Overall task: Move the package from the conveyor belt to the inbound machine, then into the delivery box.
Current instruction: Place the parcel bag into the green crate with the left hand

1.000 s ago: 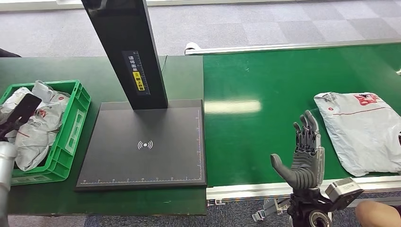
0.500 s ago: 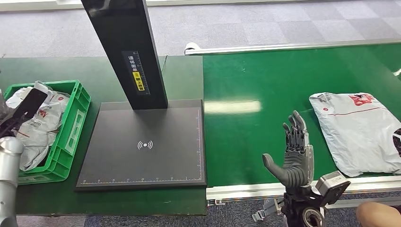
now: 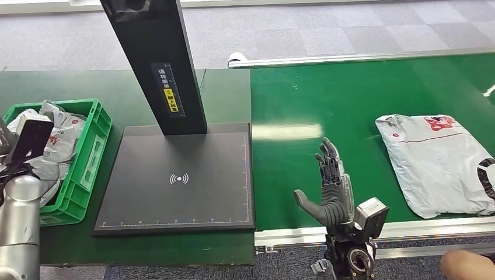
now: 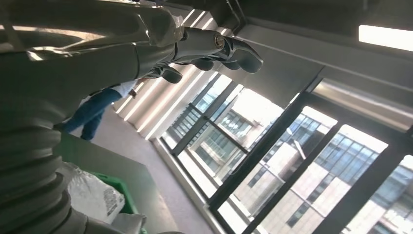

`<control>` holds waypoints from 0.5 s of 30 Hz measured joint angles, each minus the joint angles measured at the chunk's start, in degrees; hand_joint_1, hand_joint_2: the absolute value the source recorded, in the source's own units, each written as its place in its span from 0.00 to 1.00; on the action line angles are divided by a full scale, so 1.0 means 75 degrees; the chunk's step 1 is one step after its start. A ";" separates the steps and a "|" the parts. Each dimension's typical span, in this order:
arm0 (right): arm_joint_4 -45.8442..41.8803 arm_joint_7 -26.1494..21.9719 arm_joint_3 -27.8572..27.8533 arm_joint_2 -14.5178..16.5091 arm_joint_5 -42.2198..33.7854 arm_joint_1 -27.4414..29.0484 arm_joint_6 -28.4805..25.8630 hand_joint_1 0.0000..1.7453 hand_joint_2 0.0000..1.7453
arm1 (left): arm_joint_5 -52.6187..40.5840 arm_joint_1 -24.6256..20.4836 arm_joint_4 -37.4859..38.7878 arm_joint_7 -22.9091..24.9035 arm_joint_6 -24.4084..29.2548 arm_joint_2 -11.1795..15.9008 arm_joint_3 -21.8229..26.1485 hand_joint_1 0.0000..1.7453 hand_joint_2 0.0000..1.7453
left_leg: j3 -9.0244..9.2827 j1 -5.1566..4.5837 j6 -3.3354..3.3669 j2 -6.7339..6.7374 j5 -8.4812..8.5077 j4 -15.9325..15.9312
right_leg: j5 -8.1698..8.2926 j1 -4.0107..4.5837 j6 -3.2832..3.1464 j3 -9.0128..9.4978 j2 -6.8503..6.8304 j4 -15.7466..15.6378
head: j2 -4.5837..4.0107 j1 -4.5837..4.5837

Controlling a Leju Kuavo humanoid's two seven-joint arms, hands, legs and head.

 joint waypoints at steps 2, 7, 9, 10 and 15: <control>0.0137 0.0004 0.0114 0.0015 0.0000 -0.0063 -0.0028 0.00 1.00 | 0.0041 0.0165 -0.0443 -0.0004 0.0028 -0.0111 -0.0054 0.00 1.00 | 0.0000 0.0000 0.0000 -0.0001 0.0000 0.0000 | 0.0000 0.0000 0.0000 0.0000 -0.0001 0.0000 | 0.0000 -0.0001; 0.0301 0.0052 0.0258 0.0016 -0.0037 -0.0106 -0.0050 0.00 1.00 | 0.0473 0.0372 -0.0987 -0.0183 -0.0041 -0.0241 -0.0106 0.00 1.00 | 0.0000 0.0002 0.0000 -0.0001 0.0000 0.0000 | 0.0000 0.0002 0.0000 0.0001 -0.0001 0.0000 | 0.0000 -0.0001; 0.0416 0.0124 0.0312 0.0017 -0.0119 -0.0147 -0.0063 0.00 1.00 | 0.1287 0.0499 -0.1235 -0.0440 -0.0397 -0.0328 -0.0136 0.00 1.00 | 0.0000 0.0001 0.0000 0.0000 0.0000 0.0000 | 0.0000 0.0001 0.0000 0.0001 0.0000 0.0000 | 0.0000 0.0000; 0.0502 0.0142 0.0333 0.0018 -0.0170 -0.0186 -0.0080 0.00 1.00 | 0.1832 0.0586 -0.1372 -0.0551 -0.0703 -0.0378 -0.0156 0.00 1.00 | 0.0000 0.0001 0.0000 0.0000 0.0000 0.0000 | 0.0000 0.0001 0.0000 0.0001 0.0000 0.0000 | 0.0000 0.0000; 0.1030 0.0056 0.0369 0.0013 -0.0374 -0.0498 -0.0167 0.00 1.00 | 0.4564 0.0985 -0.1747 -0.0791 -0.2700 -0.0626 -0.0285 0.00 1.00 | 0.0000 -0.0002 0.0000 -0.0003 0.0000 0.0000 | 0.0000 -0.0002 0.0000 0.0001 -0.0001 -0.0001 | 0.0000 0.0001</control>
